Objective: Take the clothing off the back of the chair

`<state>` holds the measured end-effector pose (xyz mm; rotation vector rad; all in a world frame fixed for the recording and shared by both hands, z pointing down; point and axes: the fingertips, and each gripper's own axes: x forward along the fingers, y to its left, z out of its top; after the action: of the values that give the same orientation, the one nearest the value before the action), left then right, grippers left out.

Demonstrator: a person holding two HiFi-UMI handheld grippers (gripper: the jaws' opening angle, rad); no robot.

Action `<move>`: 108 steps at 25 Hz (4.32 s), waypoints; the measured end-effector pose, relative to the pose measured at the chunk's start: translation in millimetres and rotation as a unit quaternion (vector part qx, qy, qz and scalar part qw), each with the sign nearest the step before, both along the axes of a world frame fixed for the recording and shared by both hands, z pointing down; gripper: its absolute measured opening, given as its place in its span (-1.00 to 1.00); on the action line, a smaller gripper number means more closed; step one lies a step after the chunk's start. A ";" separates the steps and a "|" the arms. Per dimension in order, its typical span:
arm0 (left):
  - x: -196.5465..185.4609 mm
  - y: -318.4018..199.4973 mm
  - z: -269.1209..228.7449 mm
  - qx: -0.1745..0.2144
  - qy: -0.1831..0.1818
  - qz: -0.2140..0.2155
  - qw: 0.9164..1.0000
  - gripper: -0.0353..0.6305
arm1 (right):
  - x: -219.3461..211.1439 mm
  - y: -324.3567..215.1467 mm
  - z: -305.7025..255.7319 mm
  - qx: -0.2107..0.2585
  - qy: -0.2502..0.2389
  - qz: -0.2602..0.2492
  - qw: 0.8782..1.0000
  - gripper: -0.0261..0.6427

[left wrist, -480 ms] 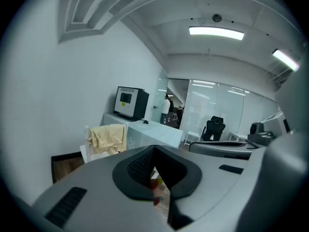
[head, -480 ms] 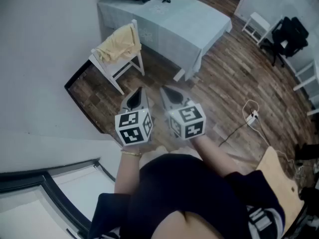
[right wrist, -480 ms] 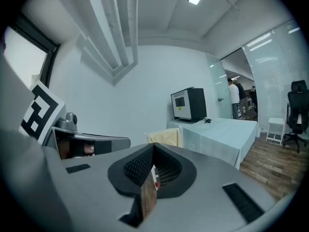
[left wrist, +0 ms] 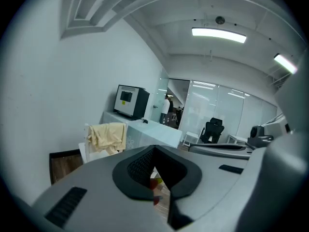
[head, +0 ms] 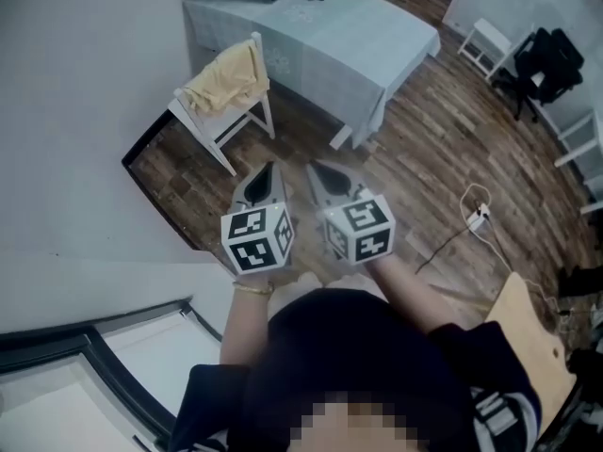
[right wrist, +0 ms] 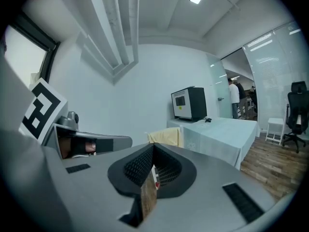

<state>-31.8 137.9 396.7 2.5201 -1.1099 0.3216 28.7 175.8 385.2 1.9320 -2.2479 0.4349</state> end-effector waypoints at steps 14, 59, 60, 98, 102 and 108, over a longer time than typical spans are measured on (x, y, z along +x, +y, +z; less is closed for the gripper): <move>-19.7 -21.4 4.5 0.002 0.004 -0.004 1.000 -0.90 | -23.5 -18.2 0.2 0.002 -0.017 -0.014 1.000 -0.88; -8.4 -251.4 25.0 -0.030 0.015 -0.149 0.988 -0.90 | 10.9 -275.0 2.8 0.001 -0.018 -0.137 0.990 -0.88; -8.7 -256.8 25.9 -0.031 0.015 -0.155 0.987 -0.90 | 11.1 -282.3 3.0 0.002 -0.017 -0.142 0.990 -0.88; -46.7 -373.9 97.0 -0.062 -0.004 -0.338 0.939 -0.89 | 36.3 -443.9 67.7 -0.039 0.003 -0.223 0.974 -0.88; -56.7 -382.3 112.2 -0.069 -0.011 -0.349 0.934 -0.89 | 38.4 -456.0 82.2 -0.049 0.007 -0.220 0.974 -0.88; -59.1 -398.7 133.3 -0.078 -0.015 -0.355 0.932 -0.85 | 46.5 -472.3 109.5 -0.070 0.016 -0.216 0.974 -0.88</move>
<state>-90.9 -260.8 530.0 1.8191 -1.8212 0.2302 75.2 -296.5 494.7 1.3207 -2.4466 0.4789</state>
